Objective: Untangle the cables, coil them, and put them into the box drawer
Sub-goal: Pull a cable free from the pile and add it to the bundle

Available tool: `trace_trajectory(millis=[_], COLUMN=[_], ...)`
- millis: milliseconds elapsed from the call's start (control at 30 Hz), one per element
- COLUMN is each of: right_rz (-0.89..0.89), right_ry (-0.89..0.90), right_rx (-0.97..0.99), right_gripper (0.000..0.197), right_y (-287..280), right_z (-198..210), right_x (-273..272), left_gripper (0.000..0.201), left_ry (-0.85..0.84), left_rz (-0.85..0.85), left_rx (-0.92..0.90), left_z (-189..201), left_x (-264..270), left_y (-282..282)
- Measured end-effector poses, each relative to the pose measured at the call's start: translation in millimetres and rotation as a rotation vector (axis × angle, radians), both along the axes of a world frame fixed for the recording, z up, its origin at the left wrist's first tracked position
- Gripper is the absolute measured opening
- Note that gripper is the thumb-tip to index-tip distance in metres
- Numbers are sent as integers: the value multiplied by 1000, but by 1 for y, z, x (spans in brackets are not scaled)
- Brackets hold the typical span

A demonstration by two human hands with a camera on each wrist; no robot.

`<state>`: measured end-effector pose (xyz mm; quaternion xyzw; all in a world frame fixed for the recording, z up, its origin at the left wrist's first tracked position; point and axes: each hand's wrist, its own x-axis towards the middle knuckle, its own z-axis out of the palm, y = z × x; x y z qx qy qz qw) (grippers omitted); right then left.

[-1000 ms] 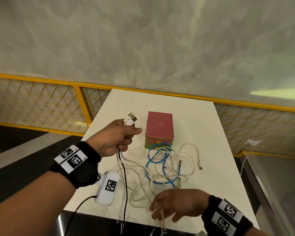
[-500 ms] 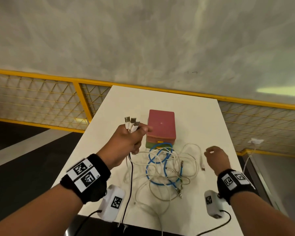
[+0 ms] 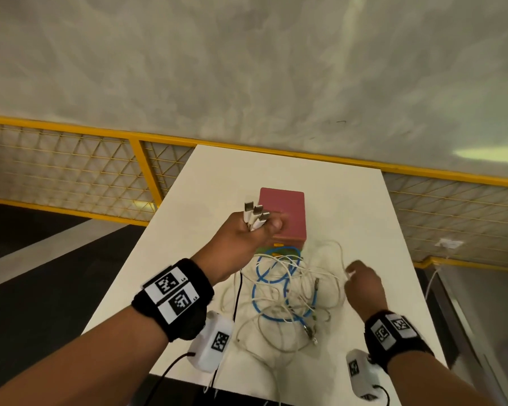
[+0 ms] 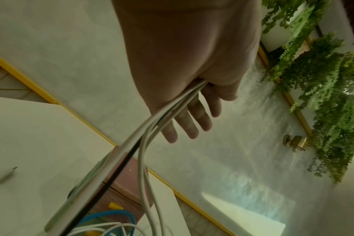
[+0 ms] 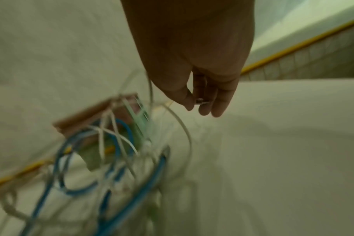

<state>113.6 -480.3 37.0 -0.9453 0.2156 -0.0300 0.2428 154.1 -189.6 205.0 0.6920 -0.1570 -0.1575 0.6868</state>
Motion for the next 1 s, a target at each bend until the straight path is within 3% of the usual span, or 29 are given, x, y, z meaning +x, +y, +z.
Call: trace_trajectory(millis=[133, 267, 400, 500, 567, 700, 767, 833, 867, 900, 1000], right_rz=[155, 497, 550, 495, 462, 412, 360, 193, 93, 16, -37], right_ry=[-255, -214, -311, -402, -467, -528, -539, -551, -492, -363, 215], right_rx=[99, 240, 493, 702, 795, 820, 752, 747, 819, 934, 1238], right_gripper=[29, 21, 31, 36, 34, 31, 26, 9, 9, 21, 53], right_y=[20, 58, 93, 104, 109, 119, 122, 120, 120, 120, 134], right_z=[86, 164, 213, 228, 232, 232, 224, 210, 201, 190, 168], right_x=[11, 7, -2, -4, -3, 2, 6, 7, 5, 2, -12], left_gripper=[24, 28, 31, 42, 54, 46, 36, 30, 30, 30, 33], left_ry=[-56, -114, -105, 144, 261, 286, 276, 295, 309, 317, 288], left_rz=[-27, -70, -145, -202, -252, -373, -337, -217, -161, -121, -93], left_rx=[79, 119, 34, -162, -191, -111, -151, -262, -320, -366, -409], left_z=[-2, 4, 12, 19, 19, 16, 19, 25, 29, 32, 36], left_x=[3, 3, -2, -9, -8, -11, -13, -12, -9, -6, 0], left_y=[-16, -29, -30, -24, -19, -13, -14, -14, -13, -10, -1])
